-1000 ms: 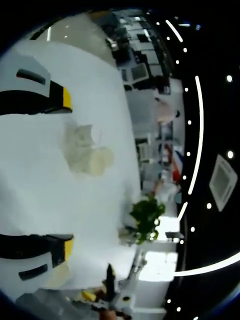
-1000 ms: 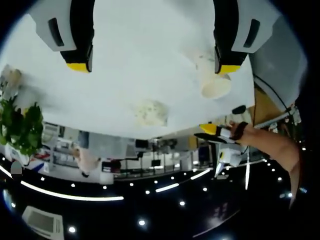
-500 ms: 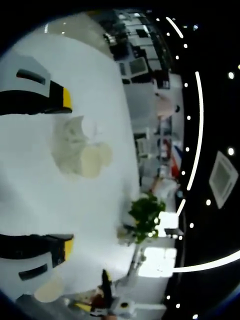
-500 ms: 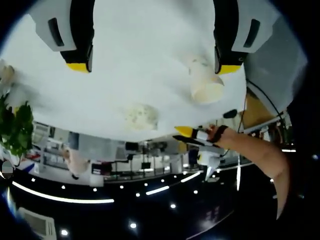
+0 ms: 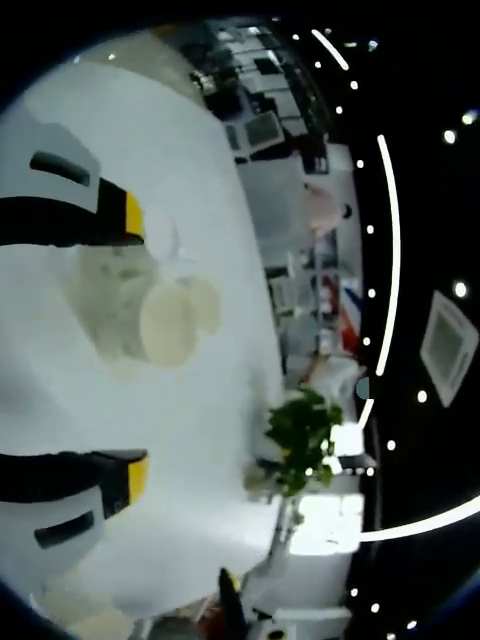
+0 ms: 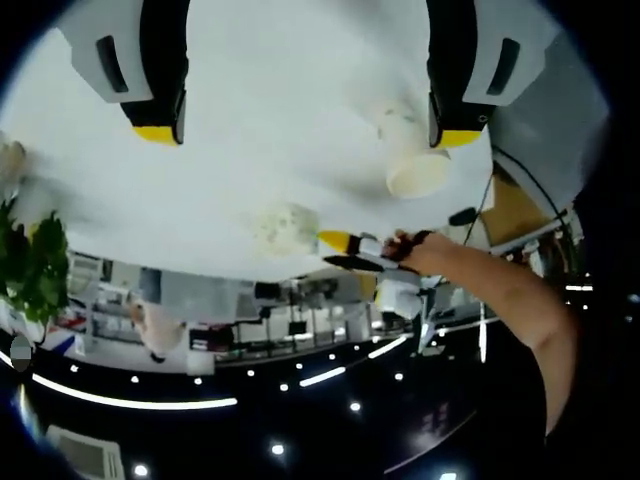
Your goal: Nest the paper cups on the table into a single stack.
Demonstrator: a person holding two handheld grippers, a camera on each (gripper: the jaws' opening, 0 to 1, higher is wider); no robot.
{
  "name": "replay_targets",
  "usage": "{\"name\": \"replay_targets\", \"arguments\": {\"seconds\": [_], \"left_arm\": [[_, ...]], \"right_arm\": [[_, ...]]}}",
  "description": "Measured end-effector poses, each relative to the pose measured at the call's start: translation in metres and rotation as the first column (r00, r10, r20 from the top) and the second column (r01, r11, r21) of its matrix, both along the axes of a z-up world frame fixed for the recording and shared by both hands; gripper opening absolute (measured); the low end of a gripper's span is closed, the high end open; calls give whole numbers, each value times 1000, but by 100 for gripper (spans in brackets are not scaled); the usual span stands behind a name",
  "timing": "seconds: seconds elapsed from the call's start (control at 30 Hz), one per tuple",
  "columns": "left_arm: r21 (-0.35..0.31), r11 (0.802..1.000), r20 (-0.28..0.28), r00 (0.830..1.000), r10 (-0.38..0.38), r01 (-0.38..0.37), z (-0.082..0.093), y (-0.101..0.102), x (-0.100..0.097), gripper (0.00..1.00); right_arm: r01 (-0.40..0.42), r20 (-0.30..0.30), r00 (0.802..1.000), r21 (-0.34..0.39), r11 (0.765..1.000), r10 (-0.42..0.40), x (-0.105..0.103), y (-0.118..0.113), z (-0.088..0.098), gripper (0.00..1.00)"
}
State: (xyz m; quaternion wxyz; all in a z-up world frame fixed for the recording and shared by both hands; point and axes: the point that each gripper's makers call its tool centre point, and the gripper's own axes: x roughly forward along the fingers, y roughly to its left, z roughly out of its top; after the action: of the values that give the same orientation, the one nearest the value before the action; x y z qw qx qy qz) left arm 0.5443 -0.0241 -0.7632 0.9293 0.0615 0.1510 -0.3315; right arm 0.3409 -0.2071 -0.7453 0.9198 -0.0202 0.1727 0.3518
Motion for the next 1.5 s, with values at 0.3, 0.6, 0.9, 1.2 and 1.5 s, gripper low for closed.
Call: {"name": "replay_targets", "arguments": {"seconds": [0.3, 0.6, 0.9, 1.2, 1.5], "left_arm": [[58, 998, -6, 999, 37, -37, -23, -8, 15, 63], [19, 996, -33, 995, 91, -90, -30, -10, 34, 53], [-27, 993, -48, 992, 116, -118, -27, -17, 48, 54], [-36, 993, -50, 992, 114, -116, -24, -23, 45, 46], [-29, 994, -47, 994, 101, -102, -24, -19, 40, 43]], "right_arm": [[14, -20, 1000, 7, 1000, -14, -2, -4, -7, 100], [20, -36, 999, -1, 1000, -20, -3, -7, -13, 100], [15, -50, 999, 10, 1000, -15, -3, -1, -18, 100], [17, -58, 998, 16, 1000, -16, -4, -2, -19, 100], [26, -52, 998, 26, 999, -25, -3, -2, -15, 100]]}}
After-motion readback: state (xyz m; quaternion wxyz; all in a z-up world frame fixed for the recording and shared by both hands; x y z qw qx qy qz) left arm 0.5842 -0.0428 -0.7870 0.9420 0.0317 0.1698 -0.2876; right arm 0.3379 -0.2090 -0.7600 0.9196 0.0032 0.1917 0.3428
